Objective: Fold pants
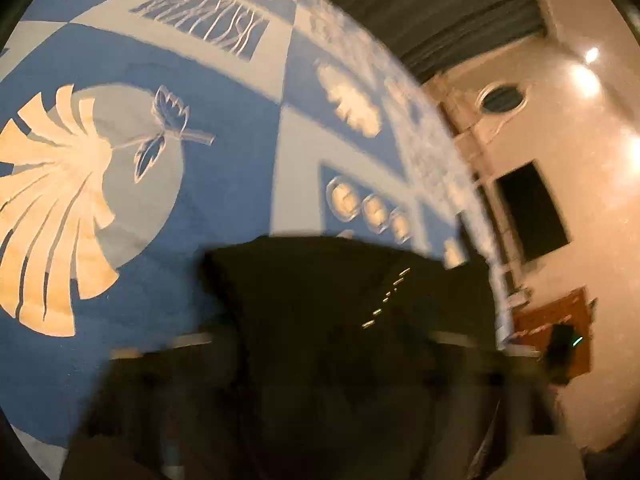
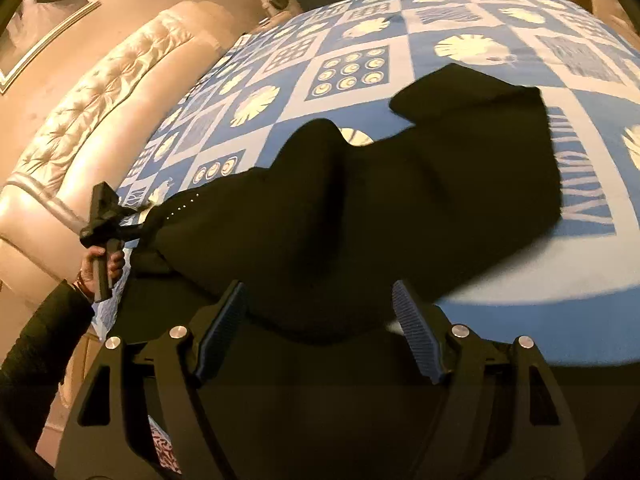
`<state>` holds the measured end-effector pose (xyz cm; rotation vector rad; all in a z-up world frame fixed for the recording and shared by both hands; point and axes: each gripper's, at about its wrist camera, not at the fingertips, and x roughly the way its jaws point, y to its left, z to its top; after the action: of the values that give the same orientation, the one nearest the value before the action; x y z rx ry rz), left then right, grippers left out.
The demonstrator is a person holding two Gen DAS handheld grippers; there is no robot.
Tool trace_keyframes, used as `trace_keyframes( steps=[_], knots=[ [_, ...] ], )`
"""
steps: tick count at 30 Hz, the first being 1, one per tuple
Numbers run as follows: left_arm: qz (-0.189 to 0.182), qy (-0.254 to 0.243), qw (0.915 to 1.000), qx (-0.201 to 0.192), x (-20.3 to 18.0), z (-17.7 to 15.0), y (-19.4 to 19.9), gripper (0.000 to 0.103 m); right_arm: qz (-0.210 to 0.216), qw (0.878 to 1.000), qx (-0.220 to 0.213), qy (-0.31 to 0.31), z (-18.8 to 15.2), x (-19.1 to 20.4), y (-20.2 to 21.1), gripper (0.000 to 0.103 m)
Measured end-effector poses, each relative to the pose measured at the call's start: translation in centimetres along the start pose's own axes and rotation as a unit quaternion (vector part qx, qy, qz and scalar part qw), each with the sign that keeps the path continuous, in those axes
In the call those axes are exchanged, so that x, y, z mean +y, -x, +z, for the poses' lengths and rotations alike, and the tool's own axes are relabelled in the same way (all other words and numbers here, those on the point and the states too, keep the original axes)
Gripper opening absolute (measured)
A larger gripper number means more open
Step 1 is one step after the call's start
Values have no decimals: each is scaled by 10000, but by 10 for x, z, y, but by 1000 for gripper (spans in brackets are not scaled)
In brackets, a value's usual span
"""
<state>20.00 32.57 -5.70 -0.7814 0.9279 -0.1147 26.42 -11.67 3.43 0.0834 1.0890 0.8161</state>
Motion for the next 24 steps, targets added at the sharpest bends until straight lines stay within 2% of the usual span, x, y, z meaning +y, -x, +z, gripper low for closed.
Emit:
trace_keyframes(
  steps=[1, 4, 8, 10, 12, 16, 17, 18, 19, 20, 22, 24],
  knots=[
    [133, 62, 9999, 53, 4, -1, -2, 27, 65, 10000, 29, 18, 6, 0, -2, 75],
    [-31, 245, 9997, 87, 9, 0, -3, 27, 442, 9989, 99, 113, 38, -3, -12, 75],
    [152, 184, 9996, 157, 7, 3, -4, 26, 766, 9948, 240, 628, 95, 6, -32, 78],
    [245, 192, 9993, 194, 5, 5, -5, 26, 665, 9913, 406, 1058, 124, 17, -55, 83],
    [345, 94, 9991, 221, 4, 5, -6, 27, 633, 9868, 748, 1286, 142, 24, -81, 83],
    [453, 102, 9989, 93, 2, 4, -9, 29, 84, 9746, 1478, 1681, 158, 33, -135, 83],
    [441, 154, 9989, 72, 2, 3, -8, 29, 44, 9715, 1649, 1700, 159, 32, -144, 79],
    [431, 170, 9989, 66, 3, 3, -8, 29, 63, 9670, 1929, 1665, 157, 31, -155, 69],
    [431, 175, 9989, 54, 3, 3, -7, 26, 64, 9620, 2206, 1610, 154, 29, -163, 39],
    [458, 180, 9988, 42, 4, 3, -7, 25, -136, 9549, 2417, 1719, 149, 31, -170, 26],
    [491, 158, 9987, -12, 2, 2, -6, 18, -222, 9491, 2396, 2033, 139, 41, -165, 16],
    [464, 123, 9988, -120, -1, 0, -2, 17, -274, 9557, 1960, 2178, 133, 52, -142, 16]
  ],
)
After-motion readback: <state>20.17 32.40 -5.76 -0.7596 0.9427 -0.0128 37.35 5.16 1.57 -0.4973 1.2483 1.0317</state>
